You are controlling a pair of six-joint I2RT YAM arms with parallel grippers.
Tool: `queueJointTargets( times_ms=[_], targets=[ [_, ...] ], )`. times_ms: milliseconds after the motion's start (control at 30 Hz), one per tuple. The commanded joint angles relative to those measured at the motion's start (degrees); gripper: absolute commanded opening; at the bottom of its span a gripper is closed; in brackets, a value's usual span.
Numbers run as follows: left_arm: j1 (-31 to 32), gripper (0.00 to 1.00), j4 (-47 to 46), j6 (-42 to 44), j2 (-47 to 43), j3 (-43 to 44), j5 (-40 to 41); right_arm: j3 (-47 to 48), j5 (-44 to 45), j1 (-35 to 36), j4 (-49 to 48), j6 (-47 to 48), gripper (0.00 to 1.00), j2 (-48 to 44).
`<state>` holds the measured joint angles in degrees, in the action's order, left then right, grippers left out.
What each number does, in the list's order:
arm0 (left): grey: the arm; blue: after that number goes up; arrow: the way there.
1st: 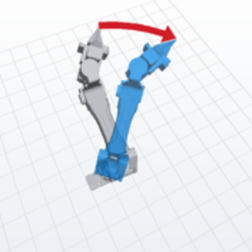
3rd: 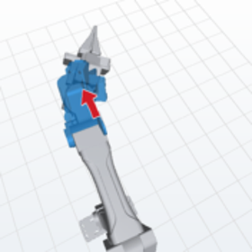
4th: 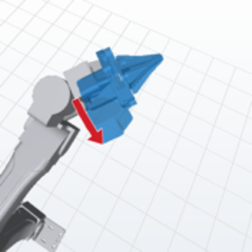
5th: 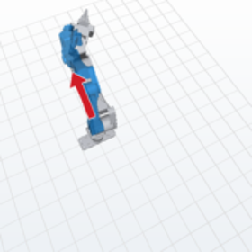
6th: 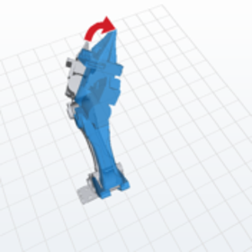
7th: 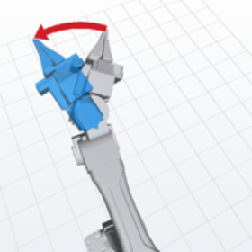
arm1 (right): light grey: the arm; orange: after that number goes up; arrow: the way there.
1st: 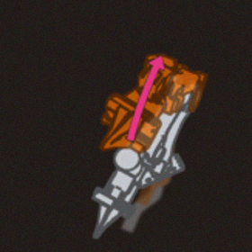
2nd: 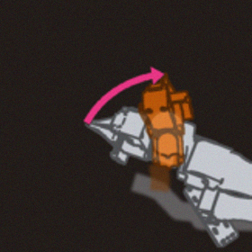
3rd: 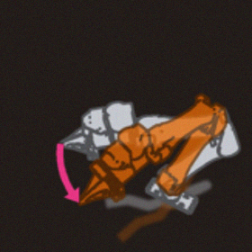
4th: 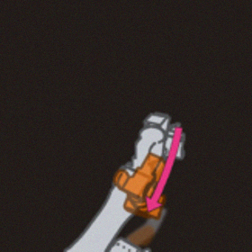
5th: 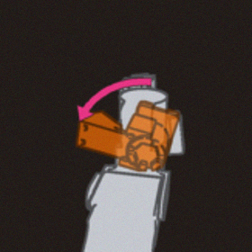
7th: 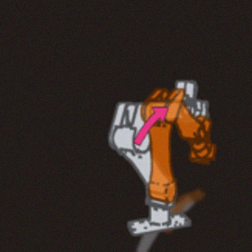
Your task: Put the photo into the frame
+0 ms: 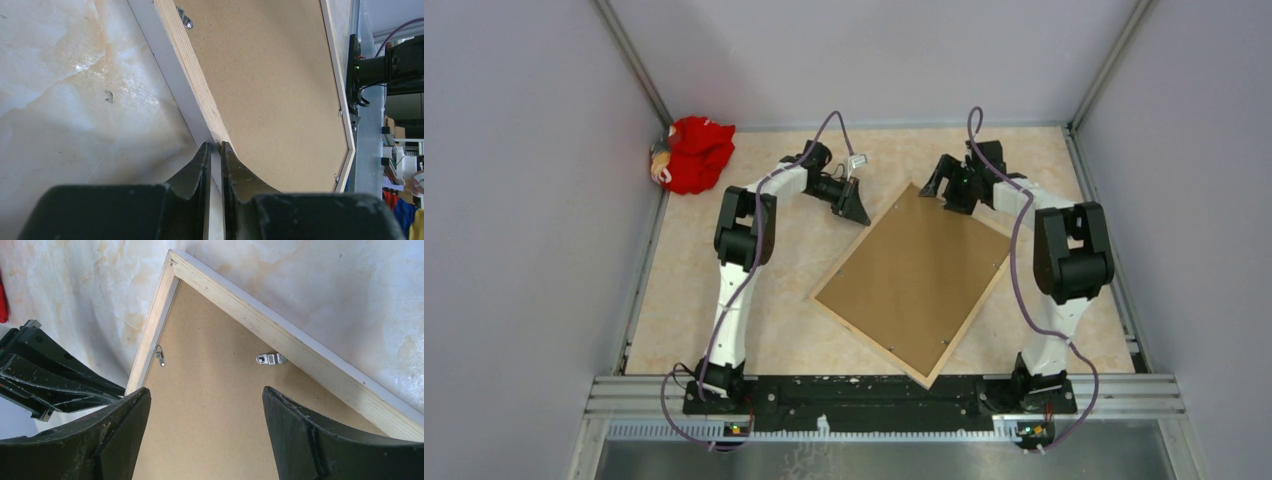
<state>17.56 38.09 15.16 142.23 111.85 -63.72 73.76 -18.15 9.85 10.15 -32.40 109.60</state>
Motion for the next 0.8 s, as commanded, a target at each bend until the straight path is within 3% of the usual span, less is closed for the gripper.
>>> queueJointTargets(
  times_ms=[0,767],
  targets=[
    [0.2,0.15,2.8,3.7,1.1,-2.8,8.1,0.5,0.1,-0.6,-1.9,0.2,0.82,1.4],
    [0.2,0.15,3.1,4.0,1.0,-2.7,7.6,0.3,3.7,-1.2,-4.0,-0.4,0.76,3.4]
  ],
)
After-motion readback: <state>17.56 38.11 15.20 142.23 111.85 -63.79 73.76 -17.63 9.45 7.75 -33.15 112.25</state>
